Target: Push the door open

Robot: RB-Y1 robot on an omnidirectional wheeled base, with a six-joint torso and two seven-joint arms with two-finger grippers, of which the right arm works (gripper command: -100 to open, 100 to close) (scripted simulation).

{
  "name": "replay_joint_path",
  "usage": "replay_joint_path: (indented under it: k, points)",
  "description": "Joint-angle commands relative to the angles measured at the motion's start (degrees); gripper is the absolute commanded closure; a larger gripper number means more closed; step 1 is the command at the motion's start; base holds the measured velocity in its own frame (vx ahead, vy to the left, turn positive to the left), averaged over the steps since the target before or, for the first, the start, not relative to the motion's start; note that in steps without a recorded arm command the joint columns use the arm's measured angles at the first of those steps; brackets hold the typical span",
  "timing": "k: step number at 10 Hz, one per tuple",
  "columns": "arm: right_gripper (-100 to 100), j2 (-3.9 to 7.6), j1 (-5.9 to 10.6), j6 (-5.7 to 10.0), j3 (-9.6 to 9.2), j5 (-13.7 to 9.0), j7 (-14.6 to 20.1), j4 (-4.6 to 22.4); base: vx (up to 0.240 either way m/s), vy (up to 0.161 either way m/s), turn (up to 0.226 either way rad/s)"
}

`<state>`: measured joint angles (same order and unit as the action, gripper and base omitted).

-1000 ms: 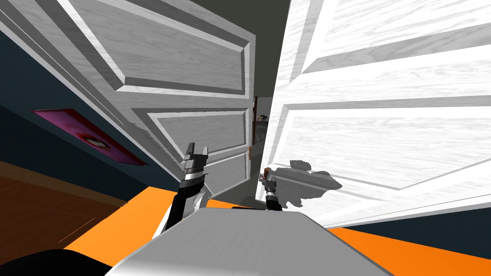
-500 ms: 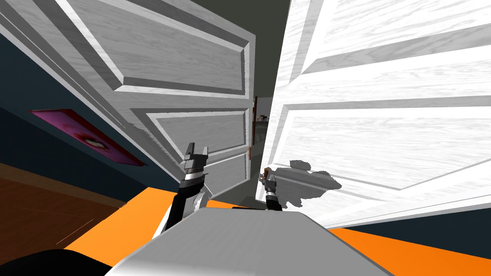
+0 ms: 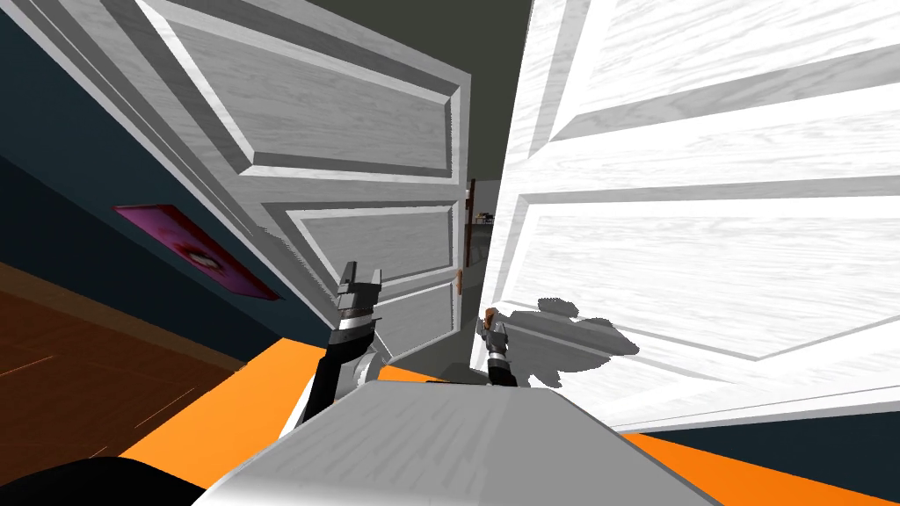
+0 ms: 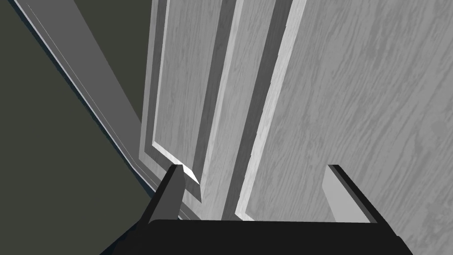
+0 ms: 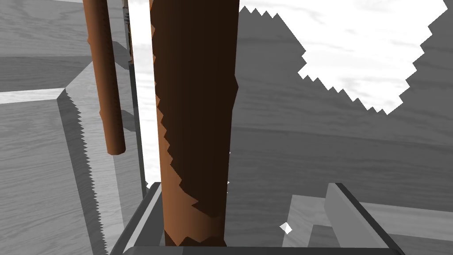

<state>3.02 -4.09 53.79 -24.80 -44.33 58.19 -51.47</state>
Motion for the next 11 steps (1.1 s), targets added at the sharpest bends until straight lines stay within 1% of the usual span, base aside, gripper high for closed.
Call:
replay_joint_path:
  k: [1, 3, 4, 6, 7, 9, 10, 11]
  points:
    - [100, 1.06, 0.37, 1.06, 2.17, -1.01, -0.3, 0.07, 0.038, -0.035, 0.093]
    - [100, 1.06, 0.37, 1.06, 2.17, -1.01, -0.3, 0.07, 0.019, -0.009, 0.018]
    - [100, 1.15, 0.63, 1.51, 3.01, -1.49, -0.47, 0.54, 0.029, -0.02, 0.059]
    - [100, 1.15, 0.63, 1.51, 3.01, -1.49, -0.47, 0.54, 0.013, -0.009, 0.04]
    - [100, 1.25, 0.89, 1.95, 3.86, -1.96, -0.64, 1.01, 0.017, 0.008, 0.066]
    - [100, 1.25, 0.89, 1.95, 3.86, -1.96, -0.64, 1.01, 0.008, -0.011, 0.027]
    - [100, 1.34, 1.21, 2.49, 4.89, -2.54, -0.84, 1.58, -0.004, -0.023, 0.11]
    - [100, 1.34, 1.21, 2.49, 4.89, -2.54, -0.84, 1.58, 0.021, -0.024, 0.065]
